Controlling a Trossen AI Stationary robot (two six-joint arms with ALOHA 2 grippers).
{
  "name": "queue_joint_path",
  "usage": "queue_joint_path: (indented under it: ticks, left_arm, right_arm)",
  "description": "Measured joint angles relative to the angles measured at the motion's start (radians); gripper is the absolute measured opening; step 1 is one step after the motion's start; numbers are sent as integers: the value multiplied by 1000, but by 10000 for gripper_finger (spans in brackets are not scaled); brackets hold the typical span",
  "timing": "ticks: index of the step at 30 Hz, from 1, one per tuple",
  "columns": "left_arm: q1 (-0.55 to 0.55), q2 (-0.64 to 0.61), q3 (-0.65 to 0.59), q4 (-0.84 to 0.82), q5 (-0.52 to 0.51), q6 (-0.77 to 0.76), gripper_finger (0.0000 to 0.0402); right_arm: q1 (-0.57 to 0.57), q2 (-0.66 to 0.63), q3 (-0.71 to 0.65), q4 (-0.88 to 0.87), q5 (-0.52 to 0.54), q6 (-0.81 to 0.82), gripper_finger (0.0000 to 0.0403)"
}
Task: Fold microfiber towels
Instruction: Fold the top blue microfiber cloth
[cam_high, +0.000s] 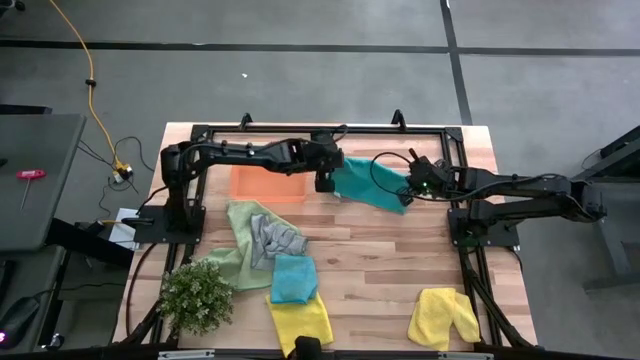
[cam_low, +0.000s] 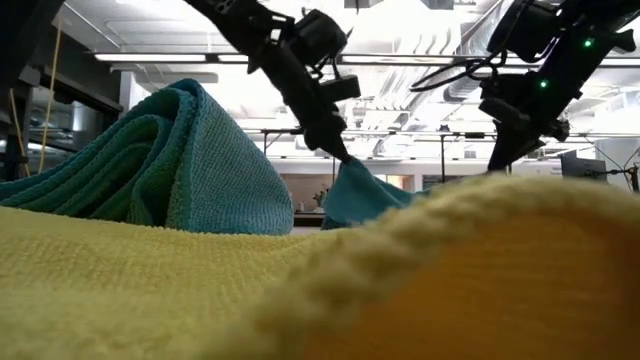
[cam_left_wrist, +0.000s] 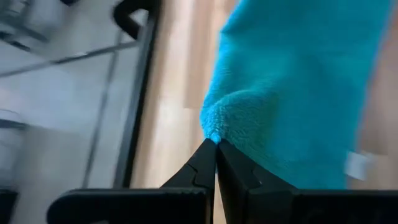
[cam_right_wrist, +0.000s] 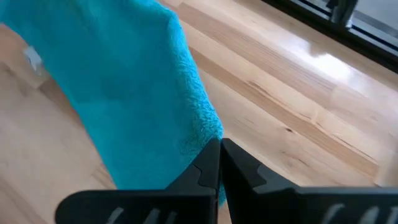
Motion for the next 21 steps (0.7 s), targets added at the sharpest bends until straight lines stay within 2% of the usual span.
queue_joint_path:
  ticks: [5,11,15,21]
  left_arm:
    - [4,2,-65,73,-81,3,0]
    - [4,2,-140,112,-119,-13,0]
    - [4,2,-165,144,-126,-13,0]
    - [9,2,-164,147,-123,-13,0]
  right_arm:
    - [19,0,0,-55,74,41,0]
    - [67,0,0,-80,78,46,0]
    - [126,0,0,-70,77,37,0]
    - [230,1,-37,-35,87,120,0]
